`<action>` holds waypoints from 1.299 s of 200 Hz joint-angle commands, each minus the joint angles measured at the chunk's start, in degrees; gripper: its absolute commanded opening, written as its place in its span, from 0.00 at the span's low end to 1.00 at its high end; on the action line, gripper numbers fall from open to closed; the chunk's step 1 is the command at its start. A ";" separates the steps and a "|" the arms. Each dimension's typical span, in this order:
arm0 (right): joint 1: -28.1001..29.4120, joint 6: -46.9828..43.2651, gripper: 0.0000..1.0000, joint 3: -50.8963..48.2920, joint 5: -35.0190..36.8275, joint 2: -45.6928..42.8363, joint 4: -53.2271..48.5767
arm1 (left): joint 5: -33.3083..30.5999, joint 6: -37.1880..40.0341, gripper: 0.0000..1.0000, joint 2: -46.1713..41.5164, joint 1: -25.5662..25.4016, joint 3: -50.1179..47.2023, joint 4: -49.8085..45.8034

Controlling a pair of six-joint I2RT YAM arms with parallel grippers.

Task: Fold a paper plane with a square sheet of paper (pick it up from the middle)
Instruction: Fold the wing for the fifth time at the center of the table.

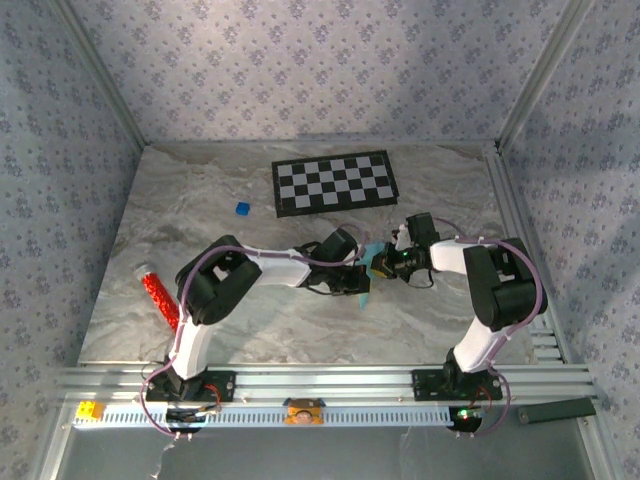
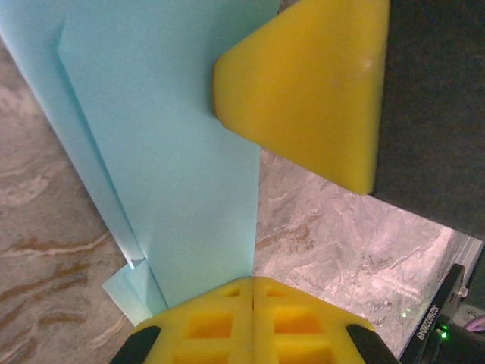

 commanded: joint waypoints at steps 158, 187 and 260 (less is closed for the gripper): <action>1.48 -7.78 0.08 -0.73 1.49 -1.66 -1.86 | -0.70 5.37 0.00 -0.85 -1.67 -5.12 -8.89; -0.58 -7.98 0.08 0.30 3.58 0.00 -1.83 | -0.69 5.32 0.00 -0.85 -1.68 -5.72 -8.79; -7.17 -6.47 0.08 4.10 4.35 3.47 -2.67 | -0.51 3.91 0.00 -0.74 -2.16 -8.19 -6.43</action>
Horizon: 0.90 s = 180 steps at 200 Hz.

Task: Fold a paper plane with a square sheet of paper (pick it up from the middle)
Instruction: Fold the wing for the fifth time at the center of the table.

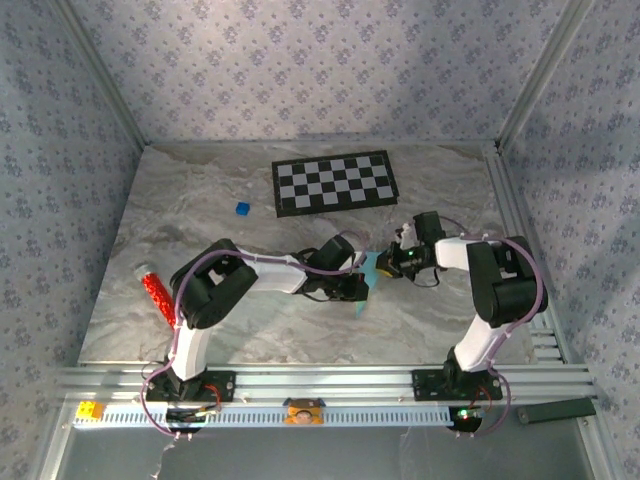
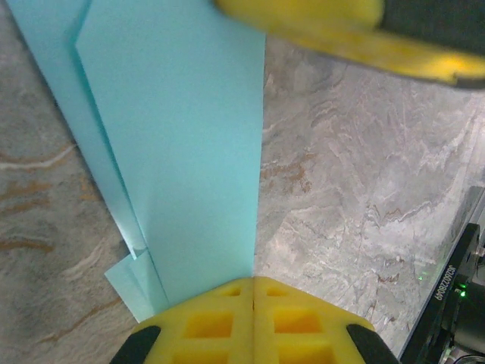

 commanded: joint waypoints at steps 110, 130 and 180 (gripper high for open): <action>-6.87 -1.02 0.10 8.62 8.29 -2.84 -4.93 | -1.88 -0.43 0.00 1.52 -1.52 -3.90 -8.39; -6.80 -1.50 0.11 7.07 5.28 -6.83 -4.71 | -2.00 -0.41 0.00 1.56 -1.58 -3.84 -8.32; 0.58 1.72 0.09 -1.18 0.72 -11.61 -0.96 | -2.29 -0.56 0.00 1.51 -1.57 -3.77 -7.78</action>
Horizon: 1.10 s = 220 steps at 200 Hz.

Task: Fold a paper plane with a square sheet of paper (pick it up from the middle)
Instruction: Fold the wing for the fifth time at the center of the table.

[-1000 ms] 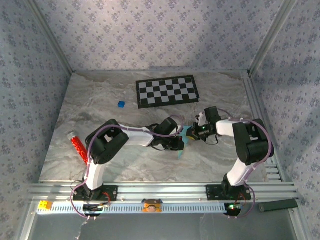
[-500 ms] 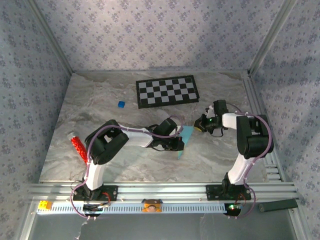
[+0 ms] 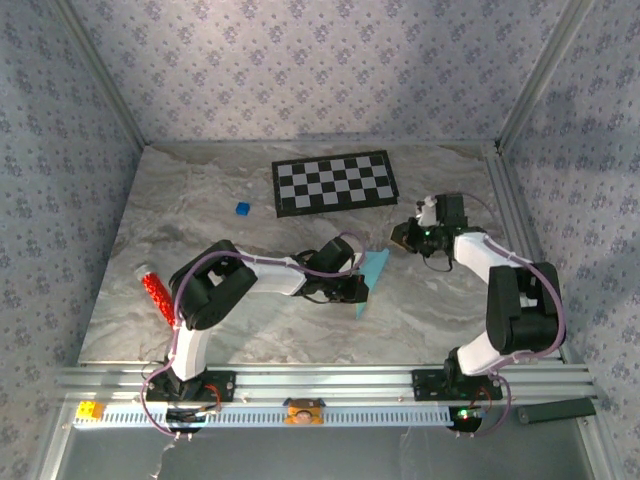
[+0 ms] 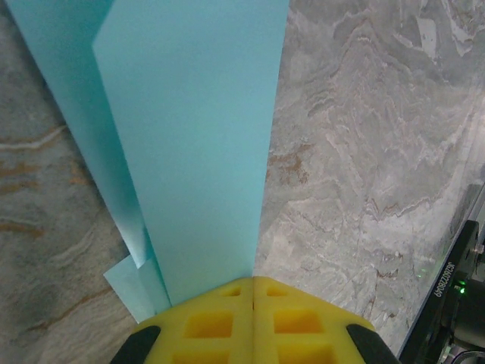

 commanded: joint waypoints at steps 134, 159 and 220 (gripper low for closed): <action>6.40 2.76 0.00 -10.58 4.92 9.02 0.90 | 0.82 1.07 0.00 -1.73 -2.39 -4.20 -10.71; 6.39 2.85 0.00 -10.63 5.18 9.61 0.90 | -0.23 1.56 0.00 -2.81 -3.50 -4.78 -12.87; 6.44 2.92 0.00 -10.34 5.38 9.97 0.56 | -2.78 2.51 0.00 -4.94 -6.38 -6.85 -17.45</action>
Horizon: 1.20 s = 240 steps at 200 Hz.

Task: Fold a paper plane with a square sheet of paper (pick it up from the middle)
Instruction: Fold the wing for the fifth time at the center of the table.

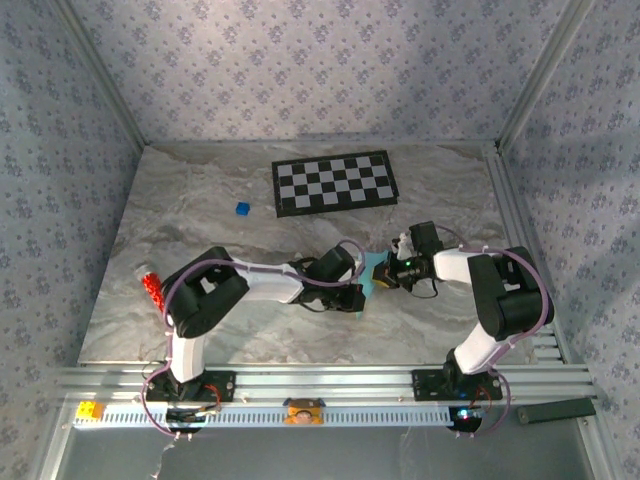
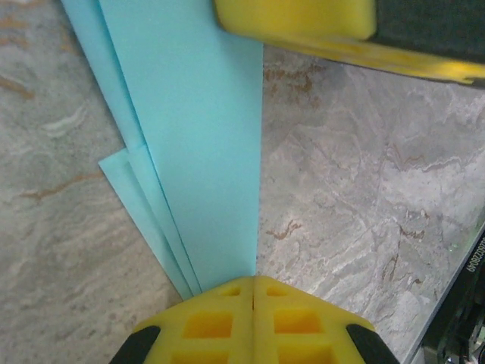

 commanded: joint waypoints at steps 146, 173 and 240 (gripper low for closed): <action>-0.41 -0.80 0.00 -0.89 8.88 2.88 -4.05 | -1.63 0.62 0.00 -8.92 -6.23 -8.37 -14.90; -0.41 -1.10 0.00 -0.92 7.58 2.50 -3.46 | -2.23 -0.15 0.00 -12.47 -4.61 -8.59 -11.70; 0.30 -1.05 0.04 -1.03 0.07 -2.28 1.32 | 1.36 -5.05 0.07 -8.45 6.33 -3.98 -2.03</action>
